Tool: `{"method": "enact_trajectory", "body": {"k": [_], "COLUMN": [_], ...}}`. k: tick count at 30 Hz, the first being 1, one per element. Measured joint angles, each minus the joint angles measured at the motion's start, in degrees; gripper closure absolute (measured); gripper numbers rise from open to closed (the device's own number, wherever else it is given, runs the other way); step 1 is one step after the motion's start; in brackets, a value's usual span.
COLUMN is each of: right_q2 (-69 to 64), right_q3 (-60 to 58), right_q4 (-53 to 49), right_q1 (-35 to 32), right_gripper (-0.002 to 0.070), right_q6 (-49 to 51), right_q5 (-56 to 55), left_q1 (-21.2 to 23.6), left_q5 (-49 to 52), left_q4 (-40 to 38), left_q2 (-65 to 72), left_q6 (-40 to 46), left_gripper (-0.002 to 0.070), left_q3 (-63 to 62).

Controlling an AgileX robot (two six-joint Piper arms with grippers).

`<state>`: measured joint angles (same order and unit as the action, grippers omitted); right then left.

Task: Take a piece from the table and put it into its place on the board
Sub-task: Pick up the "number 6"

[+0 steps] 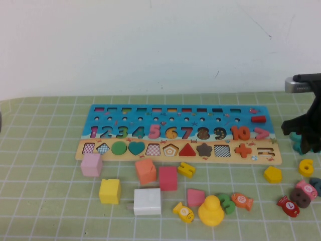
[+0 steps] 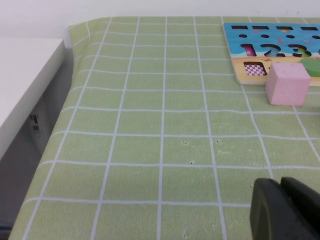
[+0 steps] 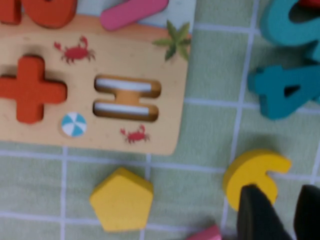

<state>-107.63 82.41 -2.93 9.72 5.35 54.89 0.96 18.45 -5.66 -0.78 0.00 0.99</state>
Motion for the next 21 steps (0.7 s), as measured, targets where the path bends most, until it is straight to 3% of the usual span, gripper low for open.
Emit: {"method": "enact_trajectory", "body": {"k": [3,8,10,17,21], "right_q2": [-0.28,-2.88,-3.95,-5.92,-6.33], "right_q3": [0.03,0.12,0.12,0.12,0.12], "right_q4": [0.37,0.6,0.6,0.21,-0.61], "right_q1": [0.0,0.0,0.0,0.0,0.0], "right_gripper": [0.0459,0.0294,0.0266,0.0252,0.0323], "right_q6": [0.88,6.17,7.21,8.74,8.98], "right_q5": [2.37,4.21,4.32,4.32,3.65], "left_q1": [0.0,0.0,0.0,0.0,0.0], "left_q5": [0.0,0.0,0.0,0.0,0.0], "left_q4": [0.0,0.0,0.0,0.0,0.0], "left_q2": [0.0,0.0,0.0,0.0,0.0], "left_q6": [0.0,0.0,0.0,0.0,0.0], "left_gripper": [0.0677,0.0677,0.0677,0.0677,0.0677], "left_q3": [0.0,0.0,0.0,0.0,0.0]}}
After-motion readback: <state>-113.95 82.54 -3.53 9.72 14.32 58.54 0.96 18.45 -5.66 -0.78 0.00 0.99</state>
